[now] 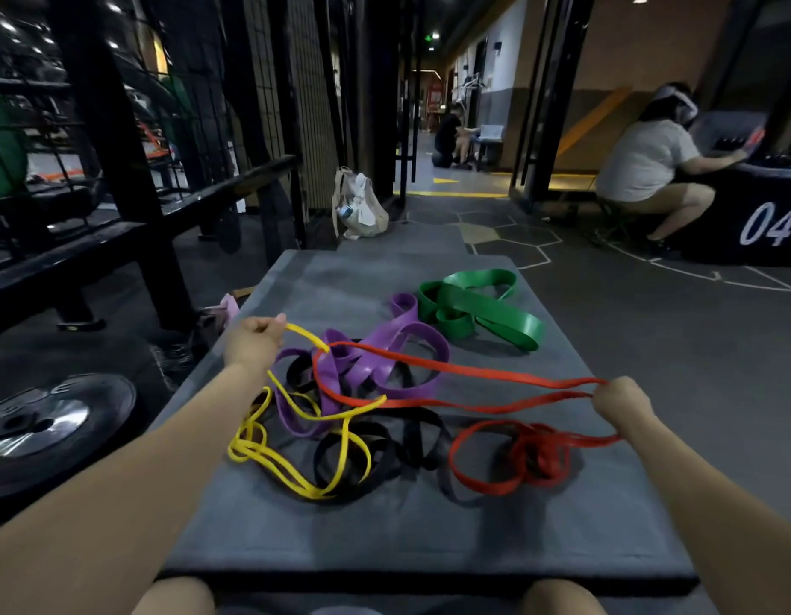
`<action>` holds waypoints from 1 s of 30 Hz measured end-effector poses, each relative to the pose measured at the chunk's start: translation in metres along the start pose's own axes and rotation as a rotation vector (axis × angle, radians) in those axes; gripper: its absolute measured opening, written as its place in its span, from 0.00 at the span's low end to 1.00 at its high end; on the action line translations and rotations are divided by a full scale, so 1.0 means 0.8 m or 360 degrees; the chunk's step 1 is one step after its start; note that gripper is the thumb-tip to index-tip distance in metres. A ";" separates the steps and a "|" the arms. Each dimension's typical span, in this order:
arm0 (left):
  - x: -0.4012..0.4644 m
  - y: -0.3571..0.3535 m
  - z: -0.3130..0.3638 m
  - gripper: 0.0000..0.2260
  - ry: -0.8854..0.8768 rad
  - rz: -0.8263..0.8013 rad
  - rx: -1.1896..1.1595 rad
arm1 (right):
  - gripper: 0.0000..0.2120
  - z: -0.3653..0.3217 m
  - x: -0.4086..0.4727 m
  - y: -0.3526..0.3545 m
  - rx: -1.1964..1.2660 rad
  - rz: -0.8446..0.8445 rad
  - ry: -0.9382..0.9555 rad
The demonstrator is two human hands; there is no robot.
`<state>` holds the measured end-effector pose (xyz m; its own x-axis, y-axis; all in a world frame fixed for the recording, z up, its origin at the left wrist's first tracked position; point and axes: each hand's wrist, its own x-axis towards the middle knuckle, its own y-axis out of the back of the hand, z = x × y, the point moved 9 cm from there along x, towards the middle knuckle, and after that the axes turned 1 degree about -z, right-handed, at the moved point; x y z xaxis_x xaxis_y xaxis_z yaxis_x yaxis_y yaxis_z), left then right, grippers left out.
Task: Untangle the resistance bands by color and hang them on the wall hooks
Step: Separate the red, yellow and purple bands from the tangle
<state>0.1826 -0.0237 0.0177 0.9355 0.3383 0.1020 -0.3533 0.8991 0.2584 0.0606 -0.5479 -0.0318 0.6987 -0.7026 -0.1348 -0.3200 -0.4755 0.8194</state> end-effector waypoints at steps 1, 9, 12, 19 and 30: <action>0.001 -0.002 0.002 0.14 -0.0018 -0.0034 -0.0035 | 0.14 -0.005 0.001 -0.003 0.0009 -0.0040 0.0058; -0.006 -0.027 0.000 0.25 -0.0175 -0.0306 0.1058 | 0.08 -0.047 -0.032 -0.018 0.0023 -0.0464 0.0517; -0.019 -0.046 0.015 0.19 -0.0378 -0.0382 0.1123 | 0.08 -0.064 -0.040 -0.004 0.0213 -0.0453 0.0577; -0.063 -0.089 0.068 0.17 -0.0615 -0.0581 0.0788 | 0.12 -0.171 -0.093 0.057 0.1146 -0.0588 0.0889; -0.133 -0.178 0.190 0.38 -0.0696 -0.1121 0.0208 | 0.14 -0.287 -0.147 0.153 0.1219 -0.0676 0.1342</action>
<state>0.1326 -0.2297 0.1160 0.8611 -0.4527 0.2315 0.2901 0.8113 0.5075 0.0860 -0.4018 0.2118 0.9455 0.0145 0.3253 -0.0603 -0.9739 0.2186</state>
